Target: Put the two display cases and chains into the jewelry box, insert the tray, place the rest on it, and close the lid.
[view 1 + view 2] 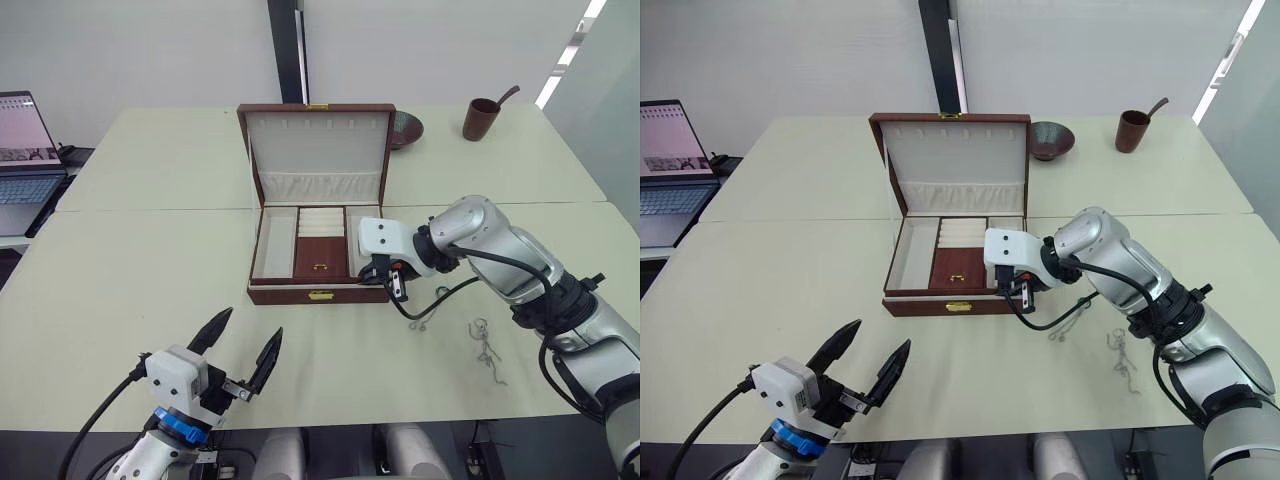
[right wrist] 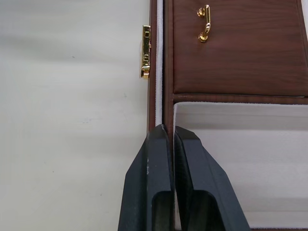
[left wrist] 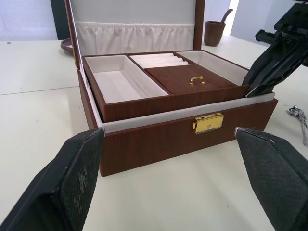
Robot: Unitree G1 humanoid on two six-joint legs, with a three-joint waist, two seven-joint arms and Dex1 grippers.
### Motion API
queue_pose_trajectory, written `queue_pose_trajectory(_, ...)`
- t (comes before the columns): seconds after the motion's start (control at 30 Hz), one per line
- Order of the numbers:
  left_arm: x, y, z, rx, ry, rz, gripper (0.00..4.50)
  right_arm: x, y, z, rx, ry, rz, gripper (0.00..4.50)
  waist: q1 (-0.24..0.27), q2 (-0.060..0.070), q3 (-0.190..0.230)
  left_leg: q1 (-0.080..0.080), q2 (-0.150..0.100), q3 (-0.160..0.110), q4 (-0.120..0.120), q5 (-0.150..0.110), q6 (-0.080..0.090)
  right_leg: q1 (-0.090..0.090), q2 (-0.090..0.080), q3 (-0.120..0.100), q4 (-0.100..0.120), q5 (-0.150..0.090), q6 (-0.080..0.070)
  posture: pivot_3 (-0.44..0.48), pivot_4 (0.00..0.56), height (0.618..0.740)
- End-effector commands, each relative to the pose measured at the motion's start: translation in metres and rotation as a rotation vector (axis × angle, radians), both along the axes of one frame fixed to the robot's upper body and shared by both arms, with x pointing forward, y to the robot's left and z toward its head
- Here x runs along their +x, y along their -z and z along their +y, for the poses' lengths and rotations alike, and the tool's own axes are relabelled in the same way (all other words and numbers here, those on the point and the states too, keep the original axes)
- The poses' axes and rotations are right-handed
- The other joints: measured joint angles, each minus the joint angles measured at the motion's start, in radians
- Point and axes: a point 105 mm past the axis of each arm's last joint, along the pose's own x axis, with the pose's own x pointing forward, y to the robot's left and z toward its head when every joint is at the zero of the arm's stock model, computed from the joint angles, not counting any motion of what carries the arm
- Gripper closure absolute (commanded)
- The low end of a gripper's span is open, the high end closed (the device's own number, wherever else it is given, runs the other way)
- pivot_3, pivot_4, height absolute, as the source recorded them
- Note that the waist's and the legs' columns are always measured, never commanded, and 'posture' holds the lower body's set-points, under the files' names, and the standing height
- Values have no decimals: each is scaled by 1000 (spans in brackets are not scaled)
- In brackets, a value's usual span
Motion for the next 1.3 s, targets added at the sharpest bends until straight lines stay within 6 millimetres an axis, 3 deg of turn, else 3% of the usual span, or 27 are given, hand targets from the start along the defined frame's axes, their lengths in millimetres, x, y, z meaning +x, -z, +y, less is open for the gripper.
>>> queue_pose_trajectory(0.03, -3, -10, -4, -7, 4, -43, 0, 1, -17, 4, 26, -23, -50, 4479, 0, 0, 0, 0, 0, 0, 0, 0, 0, 0, 0, 0, 0, 0, 0, 0, 150, 740)
queue_pose_trajectory(0.2, -3, -10, -3, -5, 4, -42, 0, 0, -37, 5, 111, -17, -28, 3218, 0, 0, 0, 0, 0, 0, 0, 0, 0, 0, 0, 0, 0, 0, 0, 0, 150, 740)
queue_pose_trajectory(0.43, 0, -10, -3, -1, 17, -46, 0, 4, -47, 6, 213, 11, -22, 1300, 0, 0, 0, 0, 0, 0, 0, 0, 0, 0, 0, 0, 0, 0, 0, 0, 150, 740)
queue_pose_trajectory(0.53, 2, -11, -3, -1, 20, -50, 0, 11, -62, 18, 407, 44, -5, 313, -2, 0, 0, 0, 0, 0, 0, 0, 0, 0, 1, 0, 0, 0, 0, 0, 150, 740)
queue_pose_trajectory(0.57, 3, -11, -3, 0, 22, -51, 0, 15, -68, 23, 480, 32, -35, 313, -2, 0, 0, 0, 0, 0, 0, 0, 0, 0, 2, 0, 0, 0, 0, 0, 150, 740)
queue_pose_trajectory(0.63, 5, -11, -3, 0, 26, -54, 0, 26, -73, 28, 612, 66, -61, 530, -2, 0, 0, 0, 1, -1, 0, 0, 0, 0, 3, 0, 1, 0, 0, 0, 150, 740)
queue_pose_trajectory(0.73, 7, -12, -3, 1, 32, -57, 0, 30, -64, 35, 708, 64, -49, 1558, -1, 0, 0, 0, 1, -1, 0, 0, 0, 0, 3, 0, 1, 0, 0, 0, 150, 740)
queue_pose_trajectory(1.1, 10, -15, -1, 16, 40, -64, 0, 40, 8, 38, 554, 112, -6, 4487, 1, 0, 0, 1, 1, -1, 0, 0, 0, 0, 3, 0, 1, 0, -1, 0, 150, 740)
queue_pose_trajectory(1.3, 11, -15, -1, 17, 44, -64, 0, 41, 19, 36, 515, 121, 12, 4487, 2, -1, 0, 1, 1, -1, 0, 0, 0, 0, 3, 0, 1, 0, -1, 0, 150, 740)
